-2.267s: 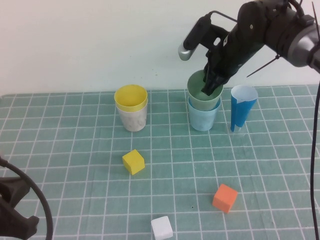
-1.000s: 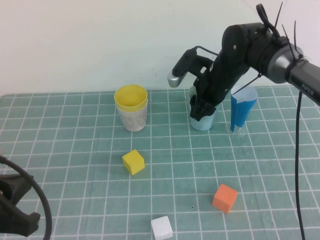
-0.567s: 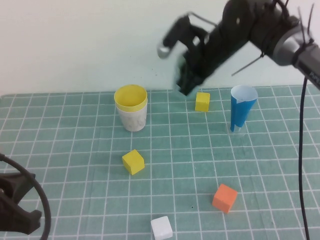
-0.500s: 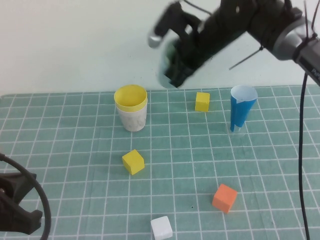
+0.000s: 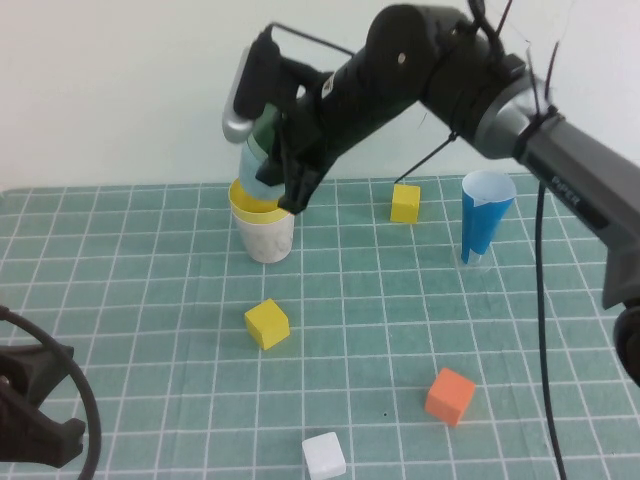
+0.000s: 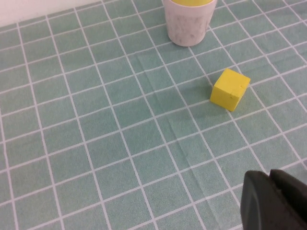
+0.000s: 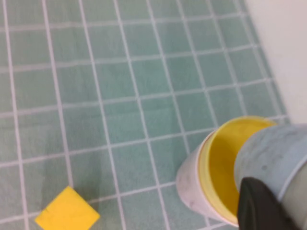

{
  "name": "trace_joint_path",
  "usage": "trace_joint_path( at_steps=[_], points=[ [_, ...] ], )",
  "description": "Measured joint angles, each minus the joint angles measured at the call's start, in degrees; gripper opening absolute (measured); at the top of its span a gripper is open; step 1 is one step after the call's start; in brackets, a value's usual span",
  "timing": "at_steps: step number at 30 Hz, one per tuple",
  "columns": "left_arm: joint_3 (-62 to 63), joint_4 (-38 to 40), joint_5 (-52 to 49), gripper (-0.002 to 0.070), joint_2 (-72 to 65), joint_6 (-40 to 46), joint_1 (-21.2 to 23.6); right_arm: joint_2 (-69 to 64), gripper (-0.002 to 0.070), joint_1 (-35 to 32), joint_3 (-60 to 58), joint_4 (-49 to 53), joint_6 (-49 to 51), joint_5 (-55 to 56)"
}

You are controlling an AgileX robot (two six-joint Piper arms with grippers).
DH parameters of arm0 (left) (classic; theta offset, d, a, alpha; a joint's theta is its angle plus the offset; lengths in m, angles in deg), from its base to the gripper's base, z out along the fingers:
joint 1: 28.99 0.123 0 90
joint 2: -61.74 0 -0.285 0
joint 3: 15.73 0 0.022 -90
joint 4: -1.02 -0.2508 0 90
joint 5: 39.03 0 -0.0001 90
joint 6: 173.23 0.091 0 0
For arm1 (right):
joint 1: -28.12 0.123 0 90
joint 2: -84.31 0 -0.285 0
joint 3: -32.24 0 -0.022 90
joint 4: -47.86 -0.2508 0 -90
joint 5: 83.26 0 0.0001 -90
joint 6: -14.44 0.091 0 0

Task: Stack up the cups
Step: Place the blue cup on the yellow cup

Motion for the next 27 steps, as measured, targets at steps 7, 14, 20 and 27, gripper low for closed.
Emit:
trace_joint_path(
  at_steps=[7, 14, 20, 27],
  points=[
    [0.0, 0.0, 0.1, -0.0001, 0.0, 0.0, 0.0, -2.1, 0.0053, 0.0, -0.1, 0.1, -2.2, 0.0],
    [-1.2, 0.1, 0.8, -0.0001, 0.0, 0.0, 0.0, -2.8, 0.0260, 0.0, -0.1, -0.3, -2.4, 0.8],
    [-1.9, 1.2, 1.9, -0.0001, 0.0, 0.0, 0.0, -1.0, 0.0359, 0.0, -0.1, -0.6, -2.2, -0.4],
    [-1.9, 1.4, 4.0, -0.0001, 2.7, 1.0, 0.0, 11.4, 0.0218, 0.0, -0.2, 3.3, -1.2, -5.8]
  ],
)
